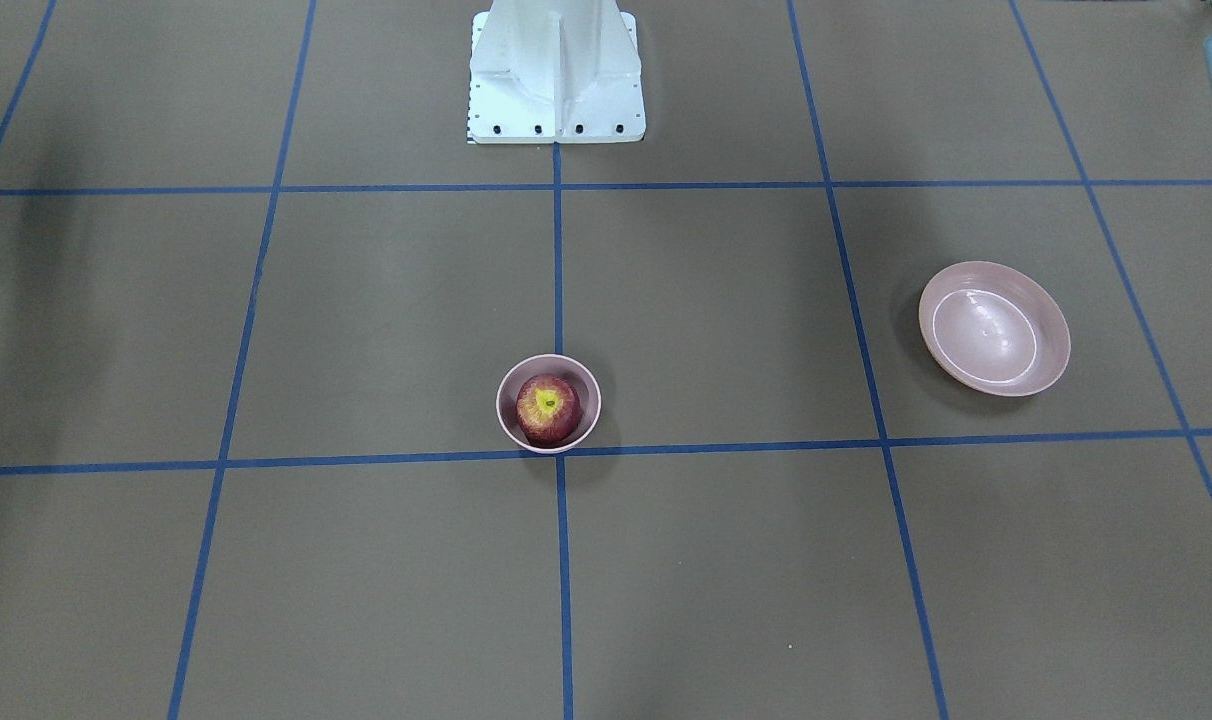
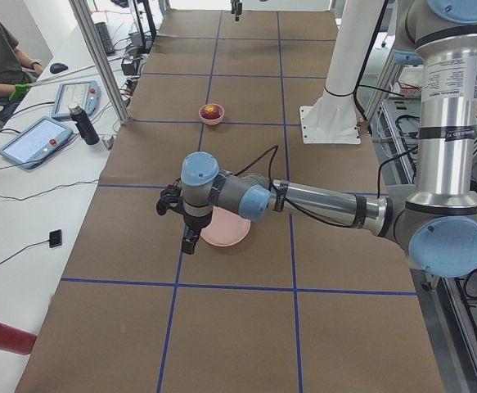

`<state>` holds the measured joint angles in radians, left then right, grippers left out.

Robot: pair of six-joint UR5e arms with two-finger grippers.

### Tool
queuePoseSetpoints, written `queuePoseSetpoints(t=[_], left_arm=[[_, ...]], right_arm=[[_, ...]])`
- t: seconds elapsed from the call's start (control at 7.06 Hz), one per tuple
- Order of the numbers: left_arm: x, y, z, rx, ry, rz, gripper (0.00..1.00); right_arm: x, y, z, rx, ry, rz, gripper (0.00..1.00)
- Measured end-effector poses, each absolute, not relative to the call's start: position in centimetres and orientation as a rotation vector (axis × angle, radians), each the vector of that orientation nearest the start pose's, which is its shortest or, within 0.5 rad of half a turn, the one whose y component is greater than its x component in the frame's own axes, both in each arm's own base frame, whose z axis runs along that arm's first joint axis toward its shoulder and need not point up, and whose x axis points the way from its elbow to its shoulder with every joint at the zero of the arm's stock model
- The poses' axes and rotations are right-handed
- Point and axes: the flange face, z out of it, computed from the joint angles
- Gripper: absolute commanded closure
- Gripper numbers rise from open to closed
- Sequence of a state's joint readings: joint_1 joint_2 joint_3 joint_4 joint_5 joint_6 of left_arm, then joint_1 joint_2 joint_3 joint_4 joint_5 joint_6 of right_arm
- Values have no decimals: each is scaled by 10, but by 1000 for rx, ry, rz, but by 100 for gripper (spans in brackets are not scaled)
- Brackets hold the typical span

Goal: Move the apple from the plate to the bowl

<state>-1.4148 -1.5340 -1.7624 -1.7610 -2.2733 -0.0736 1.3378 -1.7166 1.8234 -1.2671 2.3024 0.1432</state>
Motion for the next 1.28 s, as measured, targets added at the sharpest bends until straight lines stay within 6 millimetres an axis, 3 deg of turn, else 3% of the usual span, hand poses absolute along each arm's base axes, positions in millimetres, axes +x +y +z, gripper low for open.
queuePoseSetpoints(t=[0.42,0.71,1.28], left_arm=[[8,-496,564,250,730,200,2],[8,-495,563,254,730,201,2],[11,-500,549,345,729,245,2]], right_arm=[[-42,-453,569,241,-791,-235,0],[-59,-454,568,219,-796,-235,0],[-69,-460,548,240,-815,-247,0]])
